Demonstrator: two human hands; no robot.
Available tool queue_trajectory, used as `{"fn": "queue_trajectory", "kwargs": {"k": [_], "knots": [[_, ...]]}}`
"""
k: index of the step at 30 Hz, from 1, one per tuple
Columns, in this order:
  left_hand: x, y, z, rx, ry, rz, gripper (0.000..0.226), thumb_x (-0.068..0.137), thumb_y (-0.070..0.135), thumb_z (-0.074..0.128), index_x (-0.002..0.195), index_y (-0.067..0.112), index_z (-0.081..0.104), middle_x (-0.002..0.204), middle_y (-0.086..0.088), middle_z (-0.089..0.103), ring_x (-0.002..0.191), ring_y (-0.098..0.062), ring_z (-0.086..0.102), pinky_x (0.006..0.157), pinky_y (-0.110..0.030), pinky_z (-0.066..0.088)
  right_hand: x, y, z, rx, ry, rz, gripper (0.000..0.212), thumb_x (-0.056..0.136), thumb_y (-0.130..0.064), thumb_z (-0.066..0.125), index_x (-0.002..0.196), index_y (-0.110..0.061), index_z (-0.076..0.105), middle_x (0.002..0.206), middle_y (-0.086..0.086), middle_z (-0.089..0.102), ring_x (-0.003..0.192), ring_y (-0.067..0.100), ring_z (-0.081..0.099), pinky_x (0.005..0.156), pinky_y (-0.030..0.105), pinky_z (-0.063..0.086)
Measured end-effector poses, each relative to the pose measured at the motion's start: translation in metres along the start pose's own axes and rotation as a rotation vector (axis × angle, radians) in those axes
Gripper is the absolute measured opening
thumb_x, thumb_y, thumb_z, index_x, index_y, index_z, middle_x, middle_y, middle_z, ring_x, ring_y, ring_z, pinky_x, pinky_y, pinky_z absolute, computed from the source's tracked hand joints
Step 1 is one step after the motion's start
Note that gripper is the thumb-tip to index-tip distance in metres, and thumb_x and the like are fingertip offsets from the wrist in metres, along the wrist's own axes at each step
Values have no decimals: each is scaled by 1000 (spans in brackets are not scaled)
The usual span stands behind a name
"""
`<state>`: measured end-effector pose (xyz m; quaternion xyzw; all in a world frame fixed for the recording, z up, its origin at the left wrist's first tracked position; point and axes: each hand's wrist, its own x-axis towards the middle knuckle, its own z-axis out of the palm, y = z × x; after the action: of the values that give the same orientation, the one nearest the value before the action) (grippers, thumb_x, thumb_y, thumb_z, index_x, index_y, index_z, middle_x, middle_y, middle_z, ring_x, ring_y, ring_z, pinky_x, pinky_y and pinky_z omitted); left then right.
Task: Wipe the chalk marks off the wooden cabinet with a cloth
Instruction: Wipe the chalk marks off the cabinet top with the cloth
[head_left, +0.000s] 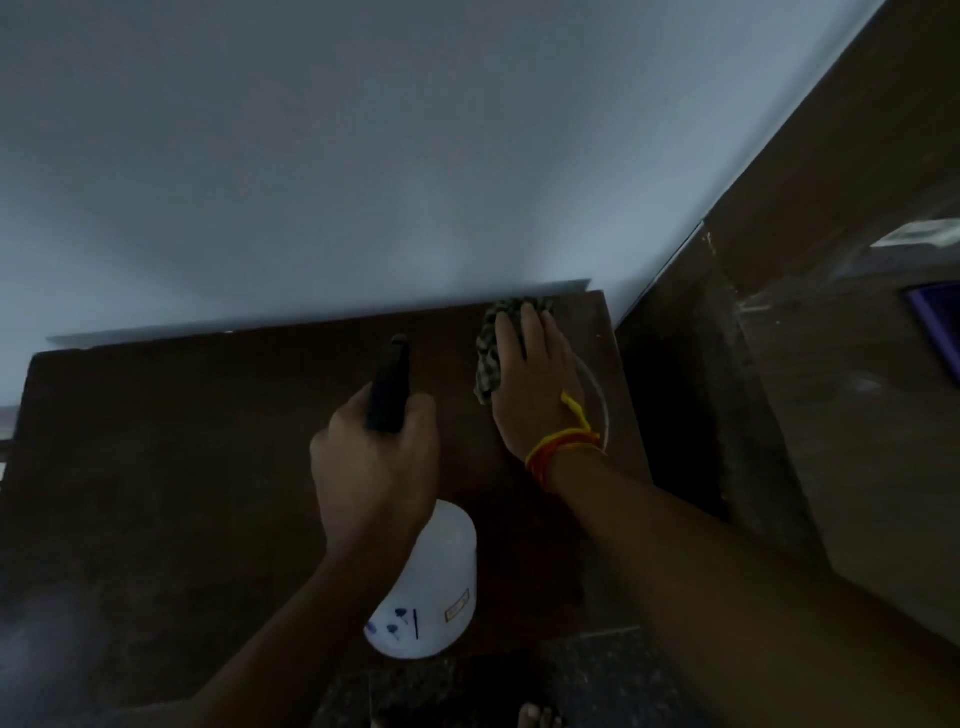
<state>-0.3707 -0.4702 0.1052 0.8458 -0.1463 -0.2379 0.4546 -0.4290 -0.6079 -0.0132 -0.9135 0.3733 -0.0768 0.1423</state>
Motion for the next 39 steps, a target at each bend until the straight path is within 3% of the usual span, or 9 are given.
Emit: {"fn": "queue_trajectory", "kwargs": {"k": [3, 7, 10, 13, 23, 30, 33, 39], "knots": [[-4, 1, 0, -11, -6, -7, 21, 89, 18, 54, 70, 11, 52, 57, -10, 52, 52, -26, 50, 50, -36, 45, -7, 10, -9, -23, -22, -39, 63, 91, -22, 48, 147, -11, 22, 155, 16, 17, 143, 34, 12, 116, 42, 12], [-5, 0, 3, -2, 2, 15, 23, 89, 19, 53, 67, 13, 49, 56, -7, 48, 51, -23, 46, 50, -35, 41, 19, 16, -5, -31, 0, -3, 60, 90, -21, 51, 144, -5, 30, 150, 23, 26, 139, 41, 22, 115, 49, 20], [-9, -3, 4, 4, -5, 12, 22, 90, 19, 53, 70, 10, 50, 61, -16, 52, 54, -29, 49, 51, -36, 44, 10, 18, -3, -29, 10, 24, 59, 90, -20, 50, 143, -5, 31, 149, 23, 28, 138, 41, 24, 114, 48, 20], [-14, 0, 5, 1, -23, -11, 20, 90, 18, 53, 74, 6, 53, 69, -28, 59, 59, -43, 56, 55, -47, 52, -8, 22, -8, -37, -16, 9, 63, 87, -20, 51, 145, -8, 28, 152, 19, 24, 141, 38, 18, 116, 46, 18], [-18, 3, 11, -5, -27, 1, 18, 88, 22, 51, 77, 7, 54, 74, -28, 62, 70, -49, 62, 60, -56, 55, 5, 42, -10, -53, 10, 68, 58, 90, -20, 46, 144, -9, 29, 151, 20, 24, 140, 39, 19, 117, 47, 15], [-23, 2, 10, -4, -38, 33, 21, 88, 23, 50, 72, 9, 53, 65, -22, 57, 55, -33, 52, 53, -39, 48, 22, 58, -18, -55, -18, 64, 60, 91, -20, 47, 145, -7, 26, 153, 21, 19, 141, 40, 14, 117, 48, 13], [-25, -5, 10, -12, -2, 15, 21, 92, 18, 52, 71, 14, 51, 59, -10, 53, 51, -24, 50, 46, -32, 43, 9, 58, -18, -50, -19, 84, 59, 92, -22, 47, 146, -8, 26, 153, 21, 19, 141, 41, 13, 117, 48, 14], [-40, 2, 16, -52, -2, 3, 21, 91, 17, 52, 71, 11, 53, 61, -16, 55, 55, -34, 54, 49, -36, 47, -26, 65, -28, -96, -100, 42, 68, 88, -19, 52, 147, -13, 20, 155, 16, 12, 141, 41, 7, 118, 45, 11]]}}
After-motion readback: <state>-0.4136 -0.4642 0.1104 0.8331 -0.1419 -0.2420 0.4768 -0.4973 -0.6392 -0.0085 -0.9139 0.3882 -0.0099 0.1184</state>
